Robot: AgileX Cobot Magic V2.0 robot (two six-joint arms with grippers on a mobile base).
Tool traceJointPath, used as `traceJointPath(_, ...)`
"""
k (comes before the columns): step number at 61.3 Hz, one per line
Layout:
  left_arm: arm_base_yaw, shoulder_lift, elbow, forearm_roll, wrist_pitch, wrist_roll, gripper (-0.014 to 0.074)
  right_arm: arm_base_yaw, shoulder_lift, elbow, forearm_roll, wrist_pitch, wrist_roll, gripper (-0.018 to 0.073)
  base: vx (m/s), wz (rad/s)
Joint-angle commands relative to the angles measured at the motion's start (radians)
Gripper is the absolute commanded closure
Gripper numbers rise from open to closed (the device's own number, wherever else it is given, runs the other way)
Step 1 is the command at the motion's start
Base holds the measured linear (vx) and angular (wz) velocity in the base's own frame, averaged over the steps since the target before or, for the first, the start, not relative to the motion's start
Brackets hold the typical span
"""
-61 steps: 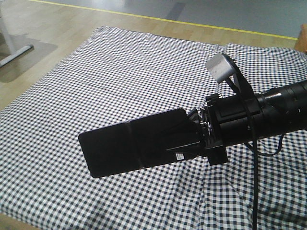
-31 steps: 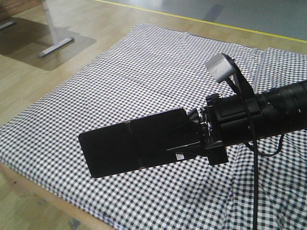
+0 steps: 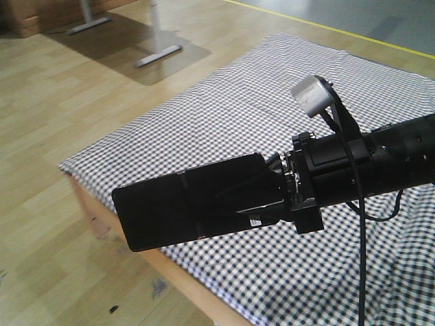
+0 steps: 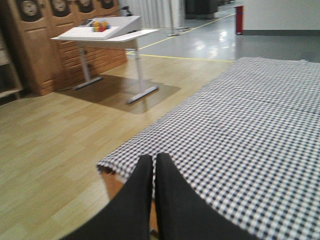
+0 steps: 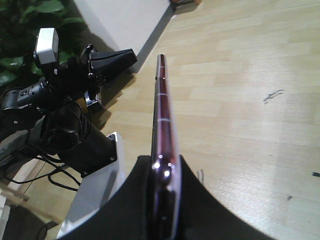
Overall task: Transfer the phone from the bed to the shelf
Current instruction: 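Hold the phone in the right gripper while turning away from the bed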
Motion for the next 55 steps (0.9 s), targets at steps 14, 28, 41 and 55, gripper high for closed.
traceJointPath(14,-0.002,-0.004,-0.026,-0.004,-0.073,-0.004,0.0596,0.001,-0.034,-0.025,0.088,0.087,-0.002,0.056,-0.14,0.53)
traceJointPath(28,-0.002,-0.004,-0.026,-0.004,-0.073,-0.004,0.0596,0.001,-0.034,-0.025,0.088,0.087,-0.002,0.056,-0.14,0.55)
traceJointPath(41,-0.002,-0.004,-0.026,-0.004,-0.073,-0.004,0.0596,0.001,-0.034,-0.025,0.088,0.087,-0.002,0.056,-0.13,0.52)
traceJointPath(55,-0.002,-0.004,-0.026,-0.004,-0.073,-0.004,0.0596,0.001,-0.034,-0.025,0.088,0.087,-0.002,0.056,-0.12,0.46)
